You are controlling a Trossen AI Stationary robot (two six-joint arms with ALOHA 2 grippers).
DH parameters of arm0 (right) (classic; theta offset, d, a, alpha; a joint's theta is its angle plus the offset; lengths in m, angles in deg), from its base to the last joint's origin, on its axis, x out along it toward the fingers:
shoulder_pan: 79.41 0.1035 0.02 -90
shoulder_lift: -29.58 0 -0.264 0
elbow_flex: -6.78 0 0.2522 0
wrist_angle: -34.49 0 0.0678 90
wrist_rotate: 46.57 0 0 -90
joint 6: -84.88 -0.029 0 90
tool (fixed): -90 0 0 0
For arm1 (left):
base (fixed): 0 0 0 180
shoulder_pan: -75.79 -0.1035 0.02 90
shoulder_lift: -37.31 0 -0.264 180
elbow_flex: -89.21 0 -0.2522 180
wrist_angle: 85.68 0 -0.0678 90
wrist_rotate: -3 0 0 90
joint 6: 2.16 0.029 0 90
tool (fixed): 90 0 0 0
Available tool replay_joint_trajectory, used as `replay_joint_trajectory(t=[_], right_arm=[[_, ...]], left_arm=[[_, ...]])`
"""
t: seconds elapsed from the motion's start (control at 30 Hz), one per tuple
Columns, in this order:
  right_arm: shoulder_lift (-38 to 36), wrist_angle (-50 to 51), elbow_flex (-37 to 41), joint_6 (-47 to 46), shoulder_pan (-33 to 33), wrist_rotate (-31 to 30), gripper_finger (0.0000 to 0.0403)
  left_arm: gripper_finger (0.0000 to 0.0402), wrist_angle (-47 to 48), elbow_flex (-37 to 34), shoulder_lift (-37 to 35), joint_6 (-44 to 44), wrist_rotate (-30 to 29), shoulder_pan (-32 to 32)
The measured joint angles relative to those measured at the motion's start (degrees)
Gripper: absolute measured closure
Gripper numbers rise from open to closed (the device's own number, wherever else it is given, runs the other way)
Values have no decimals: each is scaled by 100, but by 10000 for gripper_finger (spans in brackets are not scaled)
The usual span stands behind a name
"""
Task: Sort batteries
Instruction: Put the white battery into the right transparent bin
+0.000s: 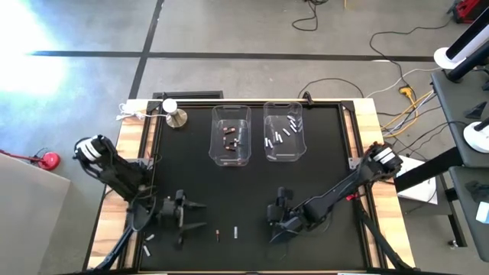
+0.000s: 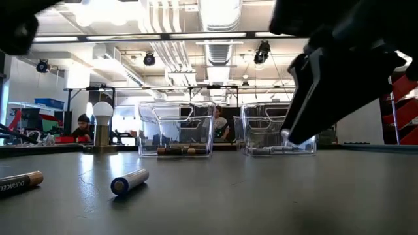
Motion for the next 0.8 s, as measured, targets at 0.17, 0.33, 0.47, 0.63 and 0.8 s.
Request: replay_joint_trajectory(t=[0.17, 0.33, 0.47, 0.63, 0.8], right_arm=[[-357, -59, 496, -76, -2, -447, 216], [-567, -299, 925, -167, -2, -458, 218], [-603, -316, 1067, -318, 26, -457, 216], [-614, -296, 1125, -408, 123, -263, 218], [-621, -147, 1063, -587, 138, -151, 216]], left_arm=[[129, -379, 320, 183, -12, 0, -416], [129, -367, 811, 95, 1045, -400, -672], [129, -362, 1125, 93, 1539, -1016, -832], [129, -333, 1034, 63, 1541, -519, -925], [129, -344, 259, -295, 242, 278, -1228]])
